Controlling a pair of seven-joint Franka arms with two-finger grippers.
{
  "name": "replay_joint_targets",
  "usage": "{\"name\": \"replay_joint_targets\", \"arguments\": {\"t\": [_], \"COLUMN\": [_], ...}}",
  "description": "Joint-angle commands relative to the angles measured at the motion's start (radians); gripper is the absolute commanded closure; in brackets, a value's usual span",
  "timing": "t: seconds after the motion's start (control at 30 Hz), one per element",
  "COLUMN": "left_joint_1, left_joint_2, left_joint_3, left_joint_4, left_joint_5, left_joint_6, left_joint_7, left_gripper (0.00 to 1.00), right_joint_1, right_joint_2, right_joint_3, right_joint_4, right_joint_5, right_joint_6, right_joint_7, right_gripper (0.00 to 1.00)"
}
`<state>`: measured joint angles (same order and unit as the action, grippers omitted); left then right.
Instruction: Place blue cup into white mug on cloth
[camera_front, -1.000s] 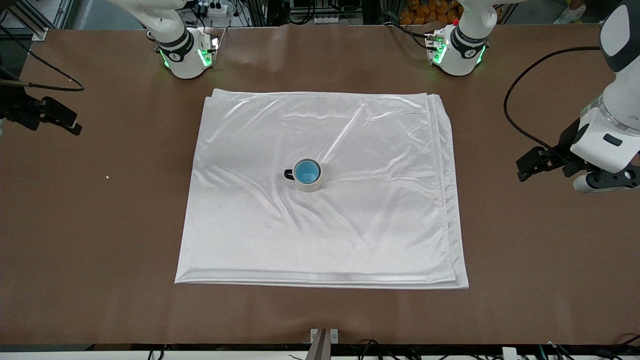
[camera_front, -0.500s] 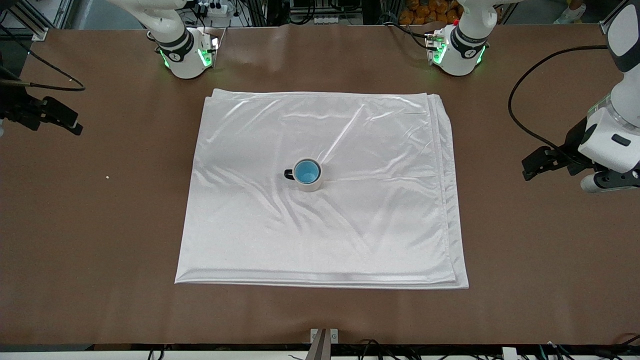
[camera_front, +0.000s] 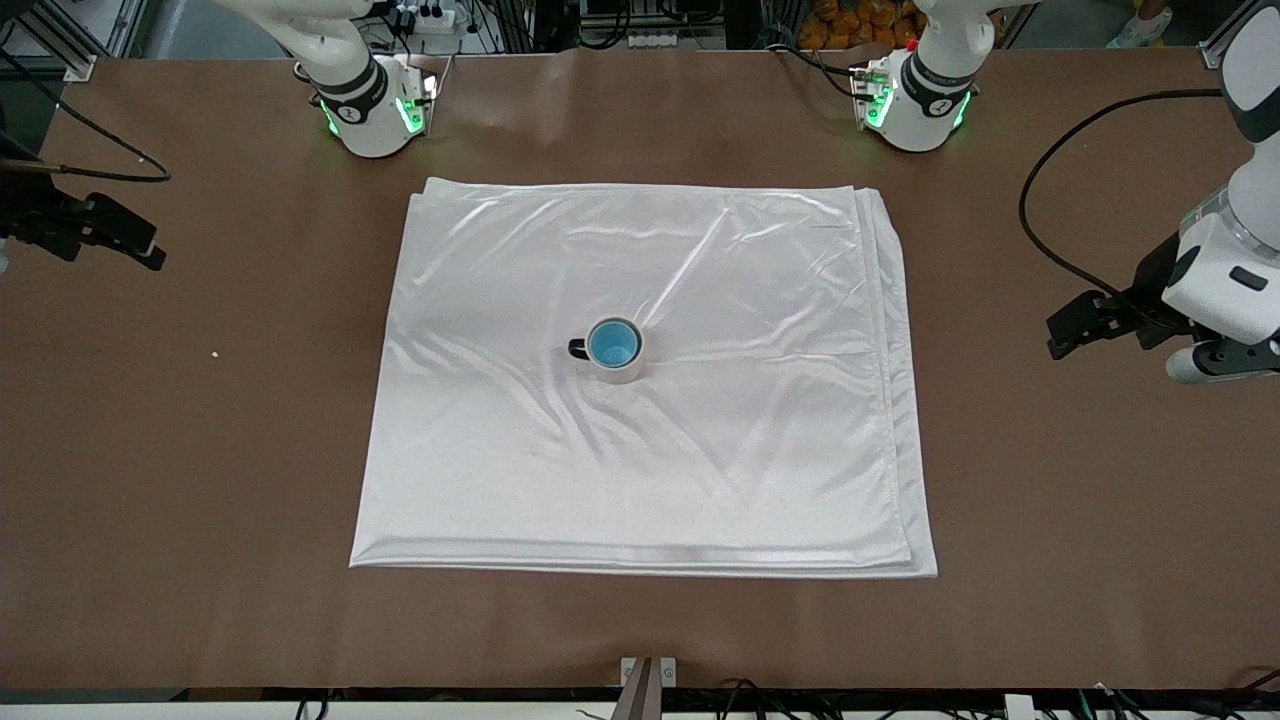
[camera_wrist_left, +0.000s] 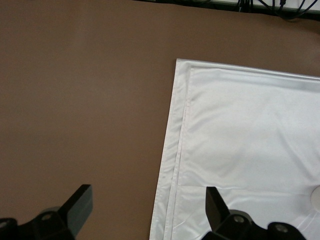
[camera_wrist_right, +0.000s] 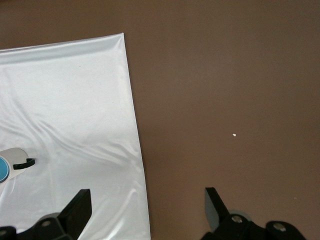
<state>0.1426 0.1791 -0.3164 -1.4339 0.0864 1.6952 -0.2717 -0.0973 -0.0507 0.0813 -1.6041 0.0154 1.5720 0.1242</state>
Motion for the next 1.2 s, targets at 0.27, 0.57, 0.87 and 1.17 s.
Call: {"name": "replay_joint_targets", "arguments": {"t": [0.27, 0.57, 0.87, 1.17], "left_joint_1": [-0.008, -0.006, -0.003, 0.000], "left_joint_2": [-0.043, -0.033, -0.032, -0.030], "left_joint_3": [0.005, 0.005, 0.003, 0.004], "left_joint_4": [-0.031, -0.023, -0.022, -0.022], "left_joint_5": [-0.022, -0.022, -0.022, -0.022], "left_joint_6": [-0.005, -0.005, -0.005, -0.006], "left_joint_7": [0.022, 0.019, 0.017, 0.017], "left_gripper": [0.00, 0.00, 0.00, 0.00], "right_joint_1": [0.008, 0.011, 0.011, 0.010], "right_joint_2": [-0.012, -0.012, -0.012, -0.014], "right_joint_3": [-0.003, -0.002, -0.002, -0.003], "right_joint_4": [0.000, 0.000, -0.002, -0.005], "right_joint_5": [-0.005, -0.005, -0.003, -0.003], "right_joint_6": [-0.006, -0.004, -0.004, -0.009], "right_joint_7": [0.005, 0.005, 0.005, 0.005], "right_gripper": [0.00, 0.00, 0.00, 0.00]}}
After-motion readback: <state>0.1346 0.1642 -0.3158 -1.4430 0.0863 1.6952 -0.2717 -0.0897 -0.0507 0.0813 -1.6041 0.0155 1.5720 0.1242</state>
